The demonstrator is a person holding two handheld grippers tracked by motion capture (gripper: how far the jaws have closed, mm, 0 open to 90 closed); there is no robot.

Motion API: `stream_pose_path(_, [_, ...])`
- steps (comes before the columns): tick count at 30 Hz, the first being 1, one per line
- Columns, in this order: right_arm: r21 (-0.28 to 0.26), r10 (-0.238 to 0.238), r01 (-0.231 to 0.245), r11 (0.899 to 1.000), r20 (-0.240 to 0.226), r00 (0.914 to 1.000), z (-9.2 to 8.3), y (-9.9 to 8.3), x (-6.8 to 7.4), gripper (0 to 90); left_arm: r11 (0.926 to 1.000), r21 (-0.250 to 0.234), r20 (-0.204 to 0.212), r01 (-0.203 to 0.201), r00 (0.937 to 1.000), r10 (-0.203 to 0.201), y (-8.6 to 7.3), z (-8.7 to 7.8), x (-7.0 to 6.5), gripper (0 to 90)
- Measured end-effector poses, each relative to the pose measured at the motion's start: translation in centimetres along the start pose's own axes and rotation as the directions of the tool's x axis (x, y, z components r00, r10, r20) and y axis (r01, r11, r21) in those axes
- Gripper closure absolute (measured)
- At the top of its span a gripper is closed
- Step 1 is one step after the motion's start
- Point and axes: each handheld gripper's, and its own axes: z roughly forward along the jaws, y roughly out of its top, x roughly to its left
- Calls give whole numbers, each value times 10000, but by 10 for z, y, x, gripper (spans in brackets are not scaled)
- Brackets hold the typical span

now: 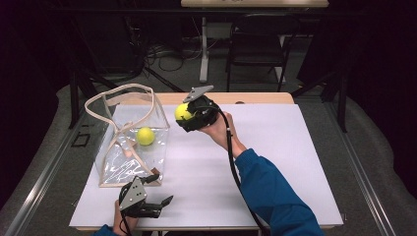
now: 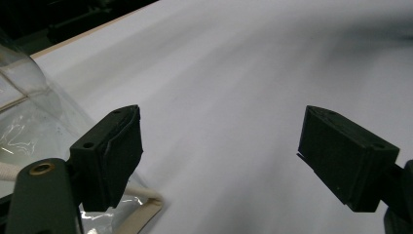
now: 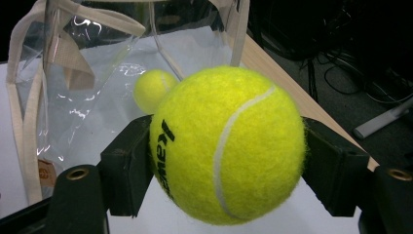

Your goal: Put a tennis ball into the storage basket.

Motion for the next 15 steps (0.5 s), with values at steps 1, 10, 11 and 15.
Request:
stream_pose_path(1, [0,3,-3,10000,-20,10000,-1,1,0,267,10000,-9,-41,-20,10000,20,0,0,0,161])
stream_pose_path(10, [-105,-66,66,9999,-2,10000,-1,9,-1,267,10000,-10,6,14,10000,-14,0,0,0,161])
stream_pose_path(11, [-101,-76,76,9999,-10,10000,-2,10,-1,267,10000,-29,-40,21,10000,-21,0,0,0,161])
stream_pose_path(15, [-96,-80,80,9999,-28,10000,-2,13,-3,267,10000,-34,-58,9,10000,-9,0,0,0,161])
